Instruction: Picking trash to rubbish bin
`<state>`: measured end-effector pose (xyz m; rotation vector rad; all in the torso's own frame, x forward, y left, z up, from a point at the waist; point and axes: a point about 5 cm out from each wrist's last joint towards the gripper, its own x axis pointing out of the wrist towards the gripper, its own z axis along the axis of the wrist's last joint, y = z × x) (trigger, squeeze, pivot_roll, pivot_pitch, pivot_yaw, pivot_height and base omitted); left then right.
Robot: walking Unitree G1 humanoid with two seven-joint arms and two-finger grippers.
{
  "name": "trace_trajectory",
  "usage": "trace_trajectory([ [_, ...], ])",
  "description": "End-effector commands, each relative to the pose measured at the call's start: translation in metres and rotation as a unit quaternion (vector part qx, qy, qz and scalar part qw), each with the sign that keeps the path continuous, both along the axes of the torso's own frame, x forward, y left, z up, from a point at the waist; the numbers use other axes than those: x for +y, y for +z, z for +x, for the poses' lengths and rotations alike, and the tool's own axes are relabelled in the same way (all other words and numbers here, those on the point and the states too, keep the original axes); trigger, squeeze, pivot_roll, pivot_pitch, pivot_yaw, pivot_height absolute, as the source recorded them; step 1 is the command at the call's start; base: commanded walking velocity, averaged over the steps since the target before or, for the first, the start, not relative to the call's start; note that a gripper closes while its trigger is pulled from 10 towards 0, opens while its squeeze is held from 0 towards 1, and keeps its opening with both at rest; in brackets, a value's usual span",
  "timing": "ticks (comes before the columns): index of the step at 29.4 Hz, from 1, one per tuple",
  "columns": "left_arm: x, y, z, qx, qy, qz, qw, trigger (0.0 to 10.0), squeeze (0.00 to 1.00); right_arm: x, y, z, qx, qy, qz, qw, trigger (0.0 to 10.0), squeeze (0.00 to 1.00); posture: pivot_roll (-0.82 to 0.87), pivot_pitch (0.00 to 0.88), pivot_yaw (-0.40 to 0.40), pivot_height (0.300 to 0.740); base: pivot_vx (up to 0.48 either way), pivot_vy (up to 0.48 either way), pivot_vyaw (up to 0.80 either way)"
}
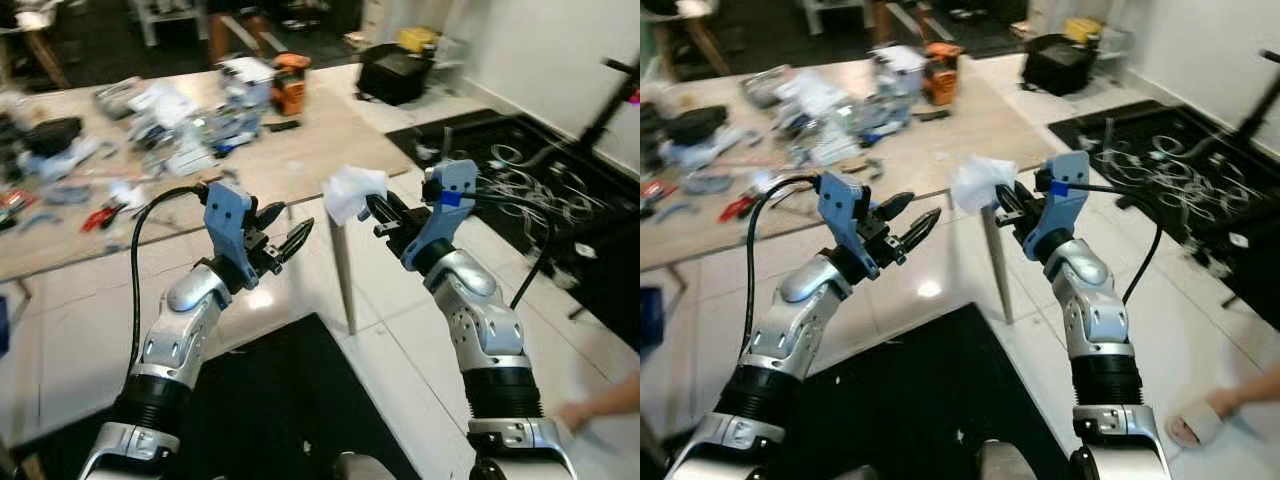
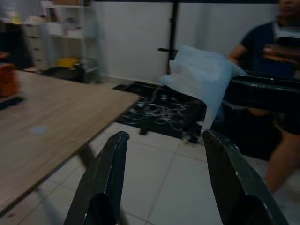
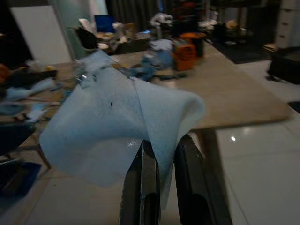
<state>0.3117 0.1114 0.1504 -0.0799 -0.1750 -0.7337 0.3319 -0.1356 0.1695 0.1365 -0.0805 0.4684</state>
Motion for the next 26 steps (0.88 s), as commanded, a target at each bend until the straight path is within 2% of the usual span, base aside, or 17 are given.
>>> trace_trajectory([
  [1, -0.0014, -0.0010, -0.0010, 0.000, -0.007, 0.003, 1.000, 10.0, 0.00, 0.0018, -0.0046, 0.0003, 0.016, 0.004, 0.003, 1.000, 10.0, 0.00, -0.08, 0.000, -0.013, 0.740, 0.000, 0.000, -0.78],
  [26, -0.0023, -0.0020, -0.0016, -0.001, -0.016, 0.010, 1.000, 10.0, 0.00, 0.0026, -0.0072, 0.0003, 0.025, 0.007, 0.005, 1.000, 10.0, 0.00, -0.07, 0.000, -0.015, 0.740, 0.000, 0.000, -0.78],
])
